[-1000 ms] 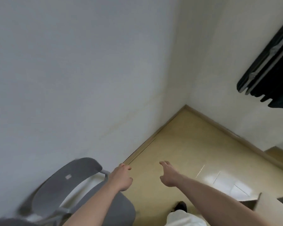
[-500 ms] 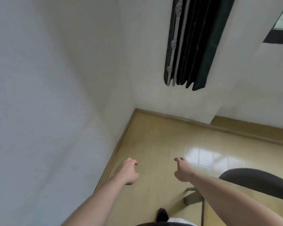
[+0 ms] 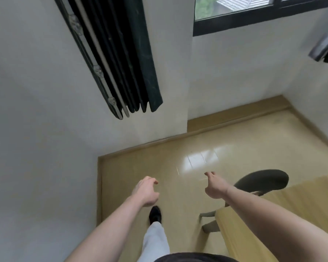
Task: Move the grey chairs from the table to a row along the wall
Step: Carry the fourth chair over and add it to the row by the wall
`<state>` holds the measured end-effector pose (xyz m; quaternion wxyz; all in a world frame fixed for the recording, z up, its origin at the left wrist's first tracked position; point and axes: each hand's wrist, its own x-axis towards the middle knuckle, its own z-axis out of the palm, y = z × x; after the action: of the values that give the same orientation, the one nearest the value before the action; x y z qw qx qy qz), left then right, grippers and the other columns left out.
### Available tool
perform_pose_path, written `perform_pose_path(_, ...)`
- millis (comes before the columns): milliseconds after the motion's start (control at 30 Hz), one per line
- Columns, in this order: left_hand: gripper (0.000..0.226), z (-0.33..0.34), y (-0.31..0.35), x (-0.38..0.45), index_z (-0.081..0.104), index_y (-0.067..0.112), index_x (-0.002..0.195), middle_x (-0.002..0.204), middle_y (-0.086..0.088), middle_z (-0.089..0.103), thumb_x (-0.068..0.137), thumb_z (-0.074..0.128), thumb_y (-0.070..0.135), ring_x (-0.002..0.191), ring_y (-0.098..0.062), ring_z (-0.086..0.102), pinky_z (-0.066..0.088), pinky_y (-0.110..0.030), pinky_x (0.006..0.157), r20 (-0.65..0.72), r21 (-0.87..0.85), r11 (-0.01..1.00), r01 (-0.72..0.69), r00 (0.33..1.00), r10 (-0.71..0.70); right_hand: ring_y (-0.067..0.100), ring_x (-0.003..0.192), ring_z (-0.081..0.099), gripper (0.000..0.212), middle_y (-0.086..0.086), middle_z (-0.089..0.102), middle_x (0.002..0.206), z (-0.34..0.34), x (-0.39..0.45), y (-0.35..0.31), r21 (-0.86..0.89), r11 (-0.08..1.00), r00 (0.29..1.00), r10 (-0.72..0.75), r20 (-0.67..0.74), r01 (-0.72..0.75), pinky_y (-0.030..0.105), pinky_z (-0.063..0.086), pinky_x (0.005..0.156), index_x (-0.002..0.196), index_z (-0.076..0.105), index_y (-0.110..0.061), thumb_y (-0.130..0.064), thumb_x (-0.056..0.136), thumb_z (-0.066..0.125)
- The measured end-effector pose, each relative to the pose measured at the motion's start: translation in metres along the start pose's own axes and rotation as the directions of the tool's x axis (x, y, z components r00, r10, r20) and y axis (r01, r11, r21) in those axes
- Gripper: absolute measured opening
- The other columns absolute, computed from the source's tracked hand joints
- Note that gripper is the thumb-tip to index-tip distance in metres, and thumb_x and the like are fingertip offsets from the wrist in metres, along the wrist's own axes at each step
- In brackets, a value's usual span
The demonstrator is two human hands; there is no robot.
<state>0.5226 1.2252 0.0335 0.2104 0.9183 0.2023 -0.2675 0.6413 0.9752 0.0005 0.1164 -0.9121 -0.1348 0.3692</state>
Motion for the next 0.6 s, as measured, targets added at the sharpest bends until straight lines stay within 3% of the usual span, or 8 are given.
perform_pose_path(333,0.047,-0.109,0.036,0.135,0.053,0.026,0.134,0.145,0.003,0.044,0.087,0.059,0.033,0.133,-0.018,0.045,0.039,-0.032,0.108,0.120,0.172,0.933,-0.316,0.947,0.298,0.030,0.132,0.044,0.067,0.012,0.035,0.150,-0.053,0.066,-0.027,0.260,0.945,0.959,0.241,-0.151,-0.196,0.033,0.041,0.102,0.150,0.030,-0.012,-0.010,0.087,0.051)
perform_pose_path(467,0.047,-0.122,0.104,0.179,0.053,0.025,0.135,0.145,0.002,0.044,0.089,0.059,0.031,0.131,-0.019,0.046,0.041,-0.031,0.105,0.245,0.278,0.834,-0.477,0.875,0.418,0.031,0.133,0.043,0.069,0.012,0.035,0.149,-0.064,0.068,0.002,0.405,0.860,0.904,0.398,-0.156,-0.309,0.039,0.041,0.107,0.149,0.030,-0.013,-0.012,0.086,0.056)
perform_pose_path(600,0.049,-0.113,0.179,0.210,0.053,0.022,0.135,0.142,0.001,0.047,0.087,0.059,0.028,0.129,-0.019,0.048,0.041,-0.029,0.104,0.349,0.319,0.713,-0.624,0.777,0.524,0.031,0.132,0.044,0.070,0.008,0.032,0.151,-0.074,0.069,0.043,0.510,0.759,0.826,0.542,-0.151,-0.405,0.042,0.046,0.103,0.150,0.029,-0.015,-0.019,0.088,0.062)
